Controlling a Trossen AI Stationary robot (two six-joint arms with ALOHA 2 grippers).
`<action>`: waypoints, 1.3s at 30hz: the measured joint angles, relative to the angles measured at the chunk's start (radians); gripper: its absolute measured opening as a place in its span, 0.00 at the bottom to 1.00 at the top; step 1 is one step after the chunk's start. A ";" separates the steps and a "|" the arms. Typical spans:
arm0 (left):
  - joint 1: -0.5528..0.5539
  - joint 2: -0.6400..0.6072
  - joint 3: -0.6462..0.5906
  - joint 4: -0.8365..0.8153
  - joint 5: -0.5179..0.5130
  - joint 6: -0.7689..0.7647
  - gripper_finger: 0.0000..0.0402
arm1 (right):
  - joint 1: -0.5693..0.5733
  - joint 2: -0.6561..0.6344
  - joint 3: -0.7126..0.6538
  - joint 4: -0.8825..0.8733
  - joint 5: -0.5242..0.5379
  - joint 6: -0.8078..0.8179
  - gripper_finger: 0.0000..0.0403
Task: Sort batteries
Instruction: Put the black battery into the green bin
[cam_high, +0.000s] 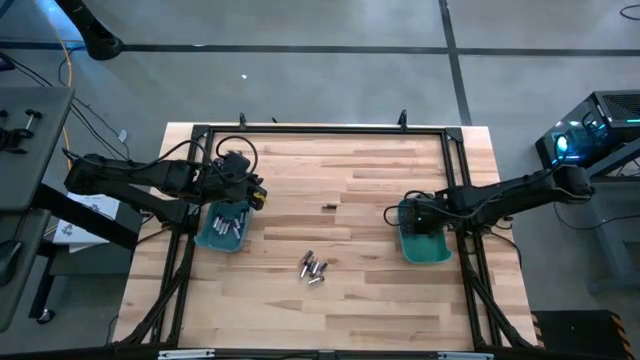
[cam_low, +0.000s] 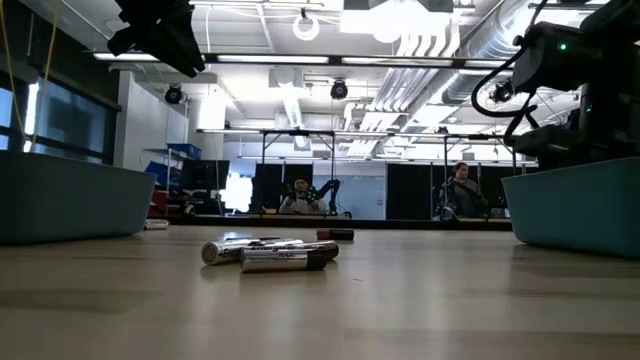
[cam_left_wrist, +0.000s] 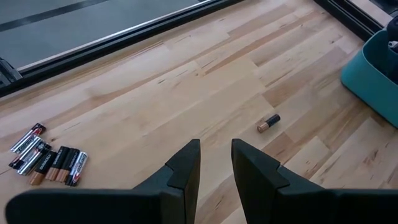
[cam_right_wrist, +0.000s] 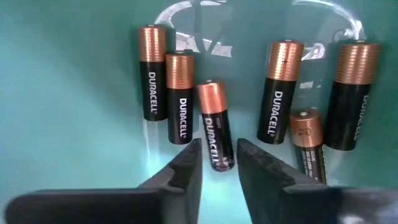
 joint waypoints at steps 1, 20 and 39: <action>0.000 0.000 0.000 0.000 0.000 0.000 0.21 | 0.000 0.000 0.000 0.000 -0.001 -0.010 0.25; 0.000 0.000 0.000 0.060 -0.001 0.035 0.21 | 0.000 -0.029 0.431 -0.235 0.078 -0.410 0.33; 0.000 0.000 0.000 0.066 -0.004 0.029 0.21 | -0.235 0.454 0.386 0.892 -0.046 -1.571 0.33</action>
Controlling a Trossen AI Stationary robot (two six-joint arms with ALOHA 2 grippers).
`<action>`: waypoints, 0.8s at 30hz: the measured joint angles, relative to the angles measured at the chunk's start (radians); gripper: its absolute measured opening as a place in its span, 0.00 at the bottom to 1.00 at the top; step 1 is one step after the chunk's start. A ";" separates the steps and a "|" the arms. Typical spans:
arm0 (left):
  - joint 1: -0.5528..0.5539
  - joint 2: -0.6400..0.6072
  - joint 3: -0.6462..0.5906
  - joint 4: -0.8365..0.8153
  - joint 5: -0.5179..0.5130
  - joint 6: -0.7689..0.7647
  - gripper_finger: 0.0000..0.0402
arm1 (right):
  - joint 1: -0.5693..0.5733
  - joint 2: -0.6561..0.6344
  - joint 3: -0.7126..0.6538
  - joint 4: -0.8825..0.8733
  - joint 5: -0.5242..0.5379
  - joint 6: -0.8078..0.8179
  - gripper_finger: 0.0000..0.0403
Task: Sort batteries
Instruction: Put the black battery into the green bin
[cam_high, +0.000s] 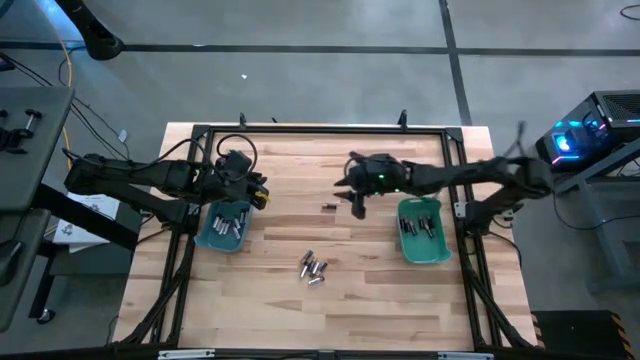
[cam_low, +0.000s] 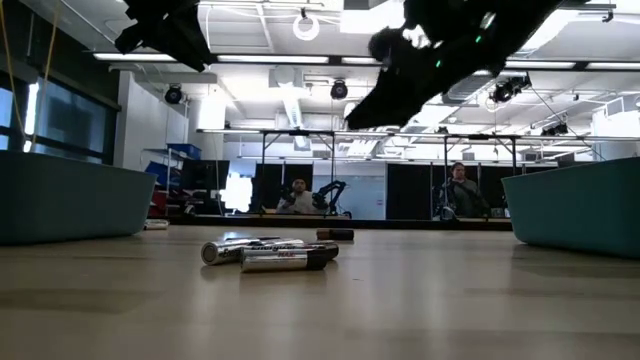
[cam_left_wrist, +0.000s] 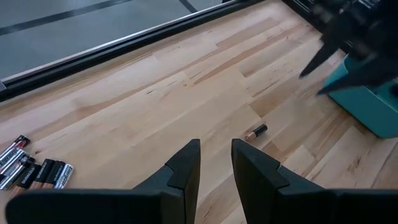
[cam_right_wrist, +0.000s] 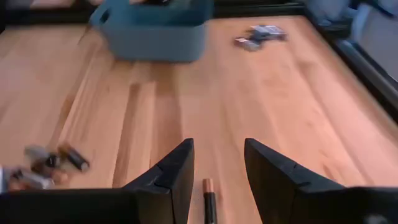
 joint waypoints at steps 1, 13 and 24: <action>0.000 0.000 0.000 0.000 0.000 0.000 0.21 | -0.006 0.036 0.000 0.029 -0.024 -0.026 0.33; 0.000 0.000 0.000 0.000 0.000 -0.002 0.21 | -0.046 0.325 0.000 0.183 -0.087 -0.023 0.33; 0.026 0.000 0.000 0.000 0.002 -0.001 0.21 | -0.046 0.441 0.000 0.232 -0.120 -0.017 0.33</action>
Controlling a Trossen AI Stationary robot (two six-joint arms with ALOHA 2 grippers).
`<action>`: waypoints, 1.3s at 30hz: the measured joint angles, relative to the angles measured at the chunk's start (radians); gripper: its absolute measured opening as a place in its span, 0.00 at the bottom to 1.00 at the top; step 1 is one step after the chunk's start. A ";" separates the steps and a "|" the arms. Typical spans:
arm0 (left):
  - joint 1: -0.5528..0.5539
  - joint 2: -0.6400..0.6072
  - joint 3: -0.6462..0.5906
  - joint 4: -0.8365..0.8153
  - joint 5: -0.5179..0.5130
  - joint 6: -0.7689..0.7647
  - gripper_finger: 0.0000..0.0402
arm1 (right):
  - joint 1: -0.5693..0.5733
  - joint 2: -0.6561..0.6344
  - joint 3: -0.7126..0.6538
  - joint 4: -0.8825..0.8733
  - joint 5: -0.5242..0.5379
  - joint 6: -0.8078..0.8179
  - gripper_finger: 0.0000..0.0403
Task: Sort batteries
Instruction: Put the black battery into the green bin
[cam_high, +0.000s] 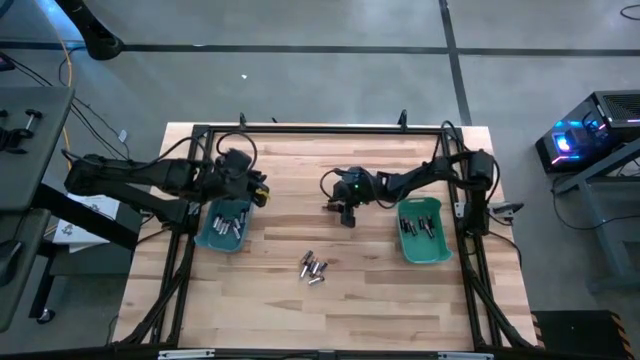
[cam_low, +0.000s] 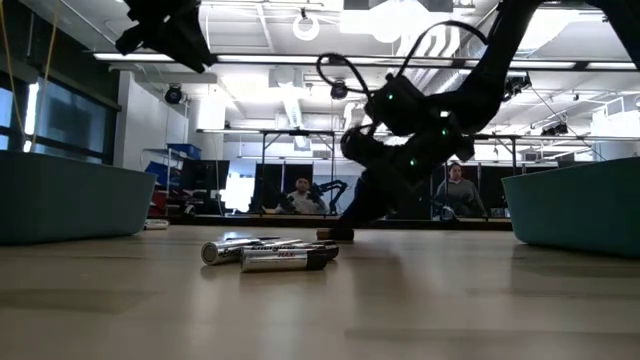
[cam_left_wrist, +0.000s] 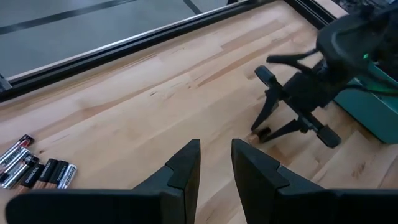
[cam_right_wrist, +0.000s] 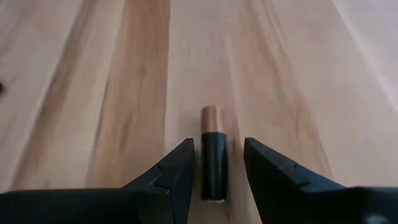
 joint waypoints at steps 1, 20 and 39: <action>0.005 0.000 0.000 0.000 0.000 0.000 0.21 | 0.000 0.007 0.000 0.005 -0.001 0.000 0.33; 0.024 0.000 0.000 0.000 0.045 0.000 0.21 | 0.078 -0.103 0.019 -0.218 0.108 0.512 0.07; 0.022 0.000 0.000 0.000 0.071 0.056 0.21 | 0.273 -0.887 0.065 -1.052 -0.022 0.977 0.07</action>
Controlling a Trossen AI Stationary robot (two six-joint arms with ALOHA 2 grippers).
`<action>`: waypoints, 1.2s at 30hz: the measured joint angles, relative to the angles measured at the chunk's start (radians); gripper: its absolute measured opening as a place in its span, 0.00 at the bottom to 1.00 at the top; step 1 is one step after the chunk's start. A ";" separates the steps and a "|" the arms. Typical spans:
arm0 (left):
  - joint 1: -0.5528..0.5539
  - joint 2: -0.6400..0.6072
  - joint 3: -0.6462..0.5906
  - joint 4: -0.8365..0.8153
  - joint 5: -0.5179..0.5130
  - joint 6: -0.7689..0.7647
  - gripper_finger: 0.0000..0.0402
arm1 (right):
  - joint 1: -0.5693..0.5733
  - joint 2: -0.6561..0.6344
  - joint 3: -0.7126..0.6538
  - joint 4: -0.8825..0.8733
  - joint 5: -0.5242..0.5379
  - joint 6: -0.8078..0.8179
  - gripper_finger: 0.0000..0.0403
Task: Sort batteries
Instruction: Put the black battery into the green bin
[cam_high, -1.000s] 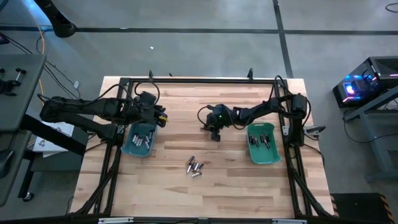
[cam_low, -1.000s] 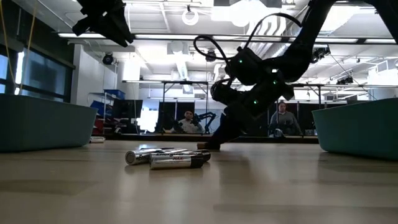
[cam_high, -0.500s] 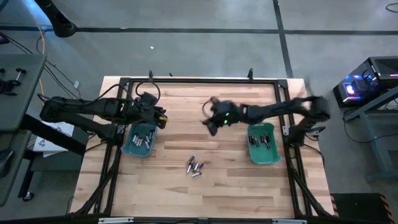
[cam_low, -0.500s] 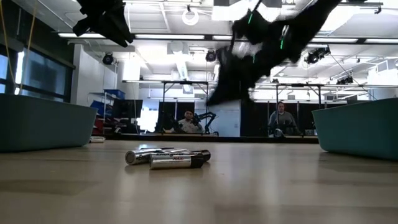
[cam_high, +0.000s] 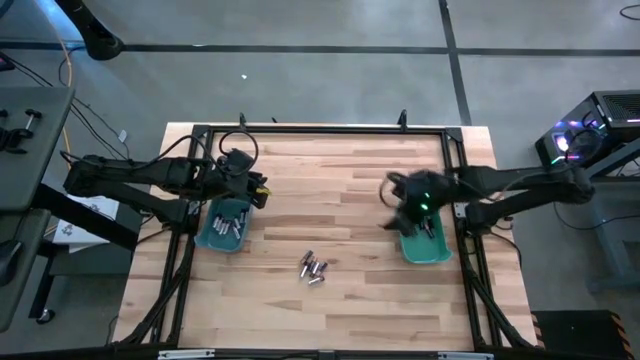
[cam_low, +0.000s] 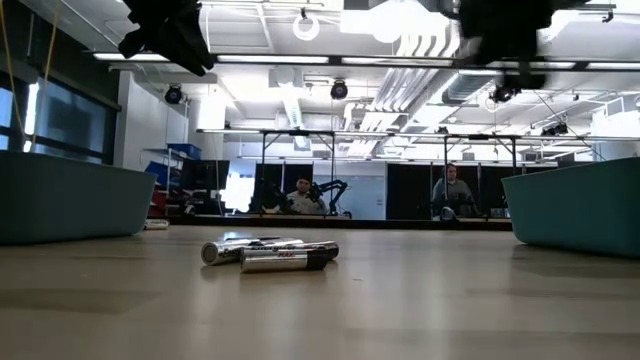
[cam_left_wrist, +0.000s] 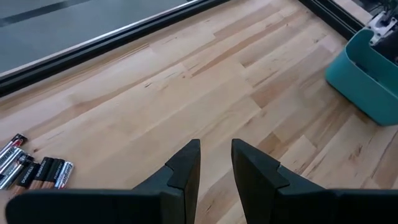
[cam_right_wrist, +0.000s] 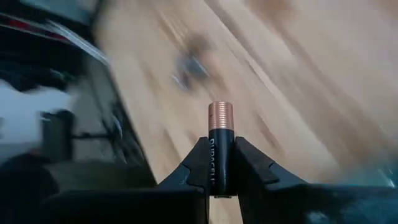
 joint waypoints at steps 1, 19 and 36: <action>0.000 0.000 0.000 0.000 -0.001 0.006 0.21 | 0.026 -0.023 -0.014 -0.067 0.003 0.041 0.07; 0.002 0.000 0.000 0.004 -0.016 0.024 0.21 | 0.154 -0.103 -0.445 0.041 0.108 0.653 0.07; 0.002 0.000 0.000 0.008 -0.018 0.024 0.21 | 0.154 -0.078 -0.513 0.087 0.229 0.692 0.11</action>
